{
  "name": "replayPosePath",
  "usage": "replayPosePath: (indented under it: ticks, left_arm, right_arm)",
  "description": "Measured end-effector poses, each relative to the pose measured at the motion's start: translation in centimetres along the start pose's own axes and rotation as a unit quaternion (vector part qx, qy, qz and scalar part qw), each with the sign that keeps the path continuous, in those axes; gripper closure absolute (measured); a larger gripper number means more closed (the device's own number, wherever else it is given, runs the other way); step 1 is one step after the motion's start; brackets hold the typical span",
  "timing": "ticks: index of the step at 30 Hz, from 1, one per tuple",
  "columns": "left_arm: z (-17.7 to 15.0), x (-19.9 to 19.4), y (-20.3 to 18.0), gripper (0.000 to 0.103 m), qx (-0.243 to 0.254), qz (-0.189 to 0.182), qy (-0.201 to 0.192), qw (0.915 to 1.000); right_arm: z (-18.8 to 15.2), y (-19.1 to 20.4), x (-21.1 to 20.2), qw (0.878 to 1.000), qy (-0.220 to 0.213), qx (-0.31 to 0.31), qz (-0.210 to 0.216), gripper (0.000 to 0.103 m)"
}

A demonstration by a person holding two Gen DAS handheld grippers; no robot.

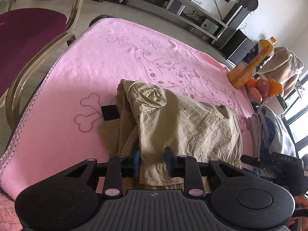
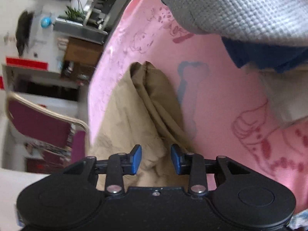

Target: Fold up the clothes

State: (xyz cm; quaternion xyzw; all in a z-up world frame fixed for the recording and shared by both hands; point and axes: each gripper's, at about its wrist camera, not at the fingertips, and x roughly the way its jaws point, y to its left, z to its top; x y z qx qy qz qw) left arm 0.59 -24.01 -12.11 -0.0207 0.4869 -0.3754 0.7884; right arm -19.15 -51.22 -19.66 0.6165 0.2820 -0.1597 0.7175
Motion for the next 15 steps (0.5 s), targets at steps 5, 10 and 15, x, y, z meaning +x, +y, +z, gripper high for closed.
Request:
replayPosePath:
  ticks: [5, 10, 15]
  left_arm:
    - [0.2, 0.7, 0.2, 0.083, -0.005, 0.008, 0.008, 0.9999]
    - [0.4, 0.0, 0.1, 0.101, -0.009, 0.008, -0.004, 0.9999]
    - [0.8, -2.1, -0.4, 0.103, -0.01, 0.004, -0.038, 0.9992]
  right_arm:
    - [0.4, -0.4, 1.2, 1.0, -0.022, 0.017, 0.013, 0.065]
    - [0.1, 0.7, 1.1, 0.999, -0.048, -0.023, 0.006, 0.094]
    - [-1.1, 3.9, -1.7, 0.994, -0.078, -0.076, 0.021, 0.098]
